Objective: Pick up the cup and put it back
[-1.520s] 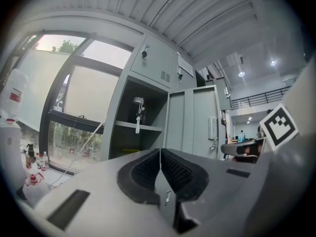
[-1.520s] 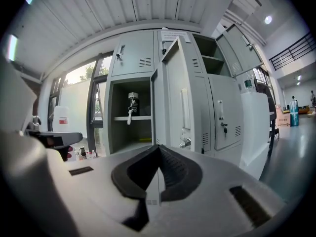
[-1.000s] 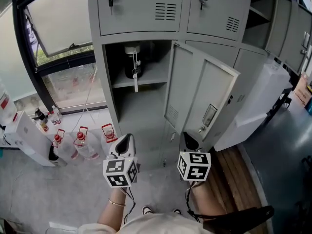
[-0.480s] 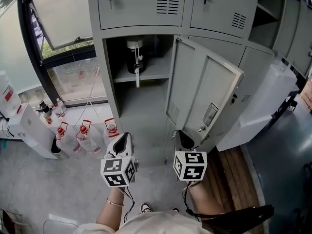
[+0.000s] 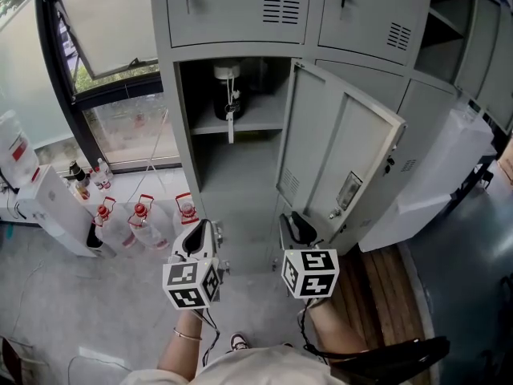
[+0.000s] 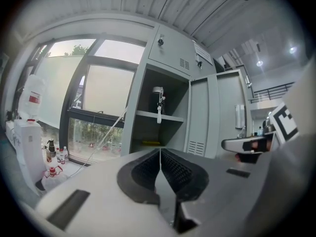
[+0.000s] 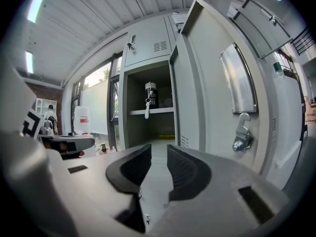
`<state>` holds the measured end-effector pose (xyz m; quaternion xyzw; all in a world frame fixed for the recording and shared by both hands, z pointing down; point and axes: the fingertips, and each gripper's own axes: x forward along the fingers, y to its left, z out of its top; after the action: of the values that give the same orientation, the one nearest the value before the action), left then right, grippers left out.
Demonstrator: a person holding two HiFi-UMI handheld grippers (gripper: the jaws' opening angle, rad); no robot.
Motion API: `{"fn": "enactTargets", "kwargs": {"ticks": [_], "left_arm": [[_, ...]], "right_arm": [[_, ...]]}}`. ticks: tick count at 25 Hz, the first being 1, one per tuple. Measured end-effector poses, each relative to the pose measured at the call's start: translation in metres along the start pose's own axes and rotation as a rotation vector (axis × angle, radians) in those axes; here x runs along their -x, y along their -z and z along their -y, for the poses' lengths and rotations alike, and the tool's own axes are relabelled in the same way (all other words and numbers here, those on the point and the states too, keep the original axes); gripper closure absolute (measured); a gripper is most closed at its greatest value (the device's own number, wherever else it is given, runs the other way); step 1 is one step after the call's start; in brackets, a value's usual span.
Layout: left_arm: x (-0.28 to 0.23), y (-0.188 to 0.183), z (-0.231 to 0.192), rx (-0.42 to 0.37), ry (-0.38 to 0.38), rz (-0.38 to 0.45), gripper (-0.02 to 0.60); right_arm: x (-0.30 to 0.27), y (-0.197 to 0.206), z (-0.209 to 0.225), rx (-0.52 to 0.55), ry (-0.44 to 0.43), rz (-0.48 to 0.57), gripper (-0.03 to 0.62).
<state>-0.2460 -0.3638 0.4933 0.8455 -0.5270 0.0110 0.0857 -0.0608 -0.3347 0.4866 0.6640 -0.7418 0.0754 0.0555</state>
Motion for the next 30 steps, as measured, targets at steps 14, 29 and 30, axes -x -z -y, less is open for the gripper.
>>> {"fn": "enactTargets", "kwargs": {"ticks": [14, 29, 30], "left_arm": [[0.013, 0.006, -0.023, 0.03, -0.077, 0.007, 0.569], [0.037, 0.001, -0.058, 0.016, -0.17, 0.016, 0.569], [0.038, 0.0, -0.062, 0.013, -0.175, 0.016, 0.569]], "right_arm": [[-0.014, -0.005, -0.019, 0.02, -0.05, 0.003, 0.232], [-0.045, -0.011, -0.041, 0.027, -0.094, -0.009, 0.201], [-0.049, -0.013, -0.043, 0.03, -0.097, -0.006, 0.201]]}}
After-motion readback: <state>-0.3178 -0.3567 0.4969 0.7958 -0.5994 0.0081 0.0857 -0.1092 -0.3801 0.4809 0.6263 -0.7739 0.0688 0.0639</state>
